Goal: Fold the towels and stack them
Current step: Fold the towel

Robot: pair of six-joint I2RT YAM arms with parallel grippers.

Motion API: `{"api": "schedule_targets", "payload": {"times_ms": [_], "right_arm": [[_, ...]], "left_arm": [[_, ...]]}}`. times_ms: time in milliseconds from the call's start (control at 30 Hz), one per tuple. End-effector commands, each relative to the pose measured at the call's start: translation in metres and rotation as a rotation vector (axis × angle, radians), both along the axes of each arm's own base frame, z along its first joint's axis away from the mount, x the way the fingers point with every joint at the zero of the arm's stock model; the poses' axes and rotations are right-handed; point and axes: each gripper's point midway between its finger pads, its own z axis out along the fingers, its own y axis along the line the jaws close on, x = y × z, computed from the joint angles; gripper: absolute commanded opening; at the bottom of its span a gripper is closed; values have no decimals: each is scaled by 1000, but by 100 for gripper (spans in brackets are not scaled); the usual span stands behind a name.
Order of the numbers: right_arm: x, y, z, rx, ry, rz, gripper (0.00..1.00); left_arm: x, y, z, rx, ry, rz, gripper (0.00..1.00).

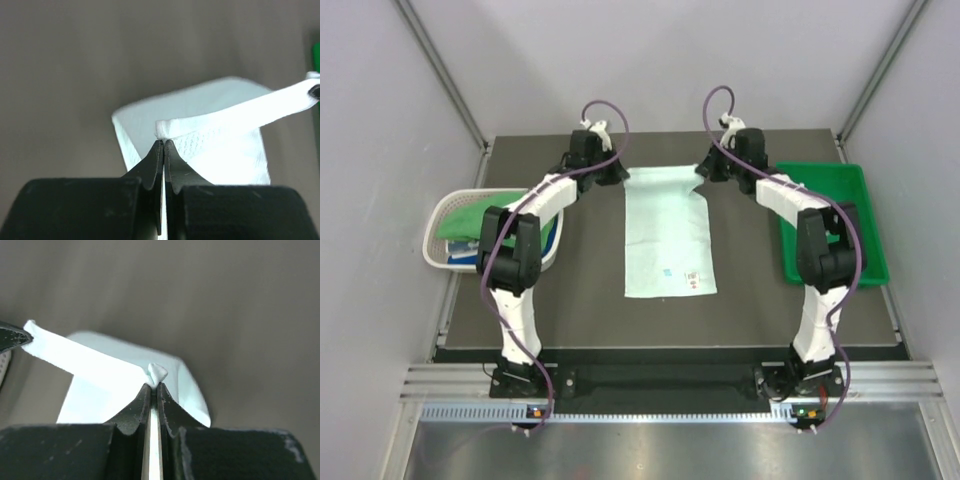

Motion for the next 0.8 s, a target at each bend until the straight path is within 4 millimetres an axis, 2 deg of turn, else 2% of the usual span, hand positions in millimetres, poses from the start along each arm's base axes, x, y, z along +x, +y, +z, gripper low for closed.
{"api": "schedule_targets", "payload": {"times_ms": [0, 33, 100, 133, 200, 367, 400, 433, 567, 700, 767], "right_arm": [[-12, -11, 36, 44, -93, -28, 0], [-17, -11, 33, 45, -85, -28, 0], [-32, -16, 21, 45, -67, -37, 0], [-38, -16, 17, 47, -60, -35, 0], [-51, -18, 10, 48, -50, -32, 1], [-77, -18, 6, 60, -57, -20, 12], [-87, -17, 7, 67, -67, -10, 18], [-92, -17, 7, 67, -69, -7, 22], [-117, -14, 6, 69, -76, 12, 32], [-144, -23, -3, 56, -55, -39, 44], [-151, -28, -7, 63, -36, -69, 47]], "left_arm": [[-19, -1, 11, -56, -19, -3, 0], [-33, 1, -1, -53, 17, -4, 0], [-43, -5, -5, -59, 14, -12, 0], [-57, -8, -14, -52, 35, -20, 0], [-71, -7, -23, -45, 49, -16, 0], [-95, -10, -33, -40, 64, -17, 0], [-102, -8, -40, -28, 81, -14, 0], [-106, -7, -36, -23, 71, -17, 0], [-123, 0, -45, -4, 92, -13, 0], [-147, 2, -52, 7, 102, -28, 0], [-155, 2, -54, 4, 101, -38, 4]]}}
